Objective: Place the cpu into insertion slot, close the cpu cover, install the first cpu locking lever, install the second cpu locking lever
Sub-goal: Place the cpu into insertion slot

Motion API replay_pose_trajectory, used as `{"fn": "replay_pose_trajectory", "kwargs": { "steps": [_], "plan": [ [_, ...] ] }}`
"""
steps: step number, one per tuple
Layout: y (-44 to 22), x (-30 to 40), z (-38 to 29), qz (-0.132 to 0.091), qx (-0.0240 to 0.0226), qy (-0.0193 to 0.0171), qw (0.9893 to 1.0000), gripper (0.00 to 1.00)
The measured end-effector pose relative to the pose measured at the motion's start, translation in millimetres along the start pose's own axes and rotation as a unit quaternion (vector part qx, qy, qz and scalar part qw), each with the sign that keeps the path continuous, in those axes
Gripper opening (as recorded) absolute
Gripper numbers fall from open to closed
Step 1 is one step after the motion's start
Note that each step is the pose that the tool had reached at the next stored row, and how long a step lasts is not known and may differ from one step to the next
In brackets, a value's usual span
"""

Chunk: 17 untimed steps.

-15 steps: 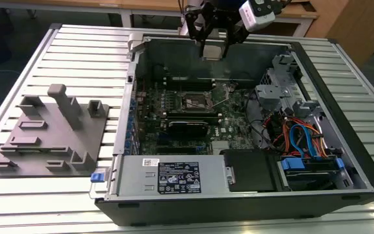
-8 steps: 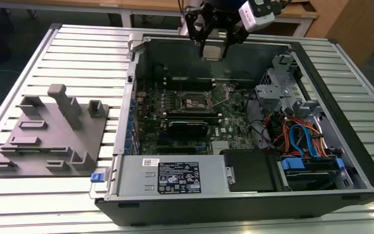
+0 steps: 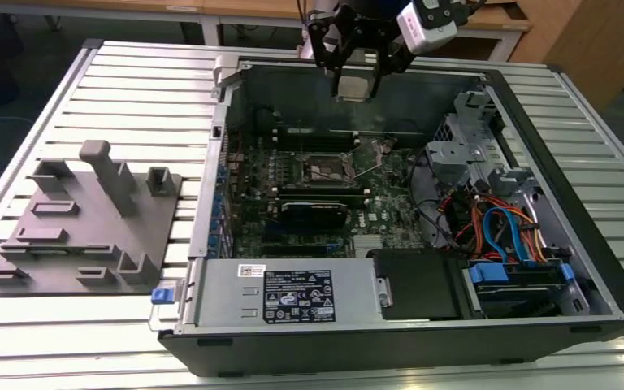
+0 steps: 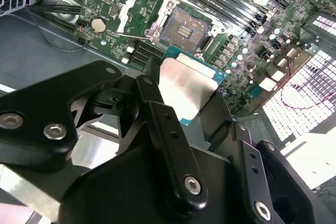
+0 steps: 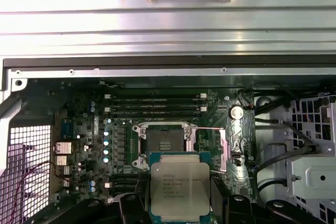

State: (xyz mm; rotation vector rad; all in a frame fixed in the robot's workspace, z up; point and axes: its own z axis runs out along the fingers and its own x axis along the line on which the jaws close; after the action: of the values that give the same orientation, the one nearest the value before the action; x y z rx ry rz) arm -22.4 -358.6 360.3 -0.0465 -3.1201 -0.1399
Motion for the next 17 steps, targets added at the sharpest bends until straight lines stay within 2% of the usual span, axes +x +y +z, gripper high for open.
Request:
{"fn": "replay_pose_trajectory", "kwargs": {
  "steps": [17],
  "plan": [
    [-0.4,0.0,1.1,0.006,0.0003,-0.0006,1.0000,0.54]
  ]
}}
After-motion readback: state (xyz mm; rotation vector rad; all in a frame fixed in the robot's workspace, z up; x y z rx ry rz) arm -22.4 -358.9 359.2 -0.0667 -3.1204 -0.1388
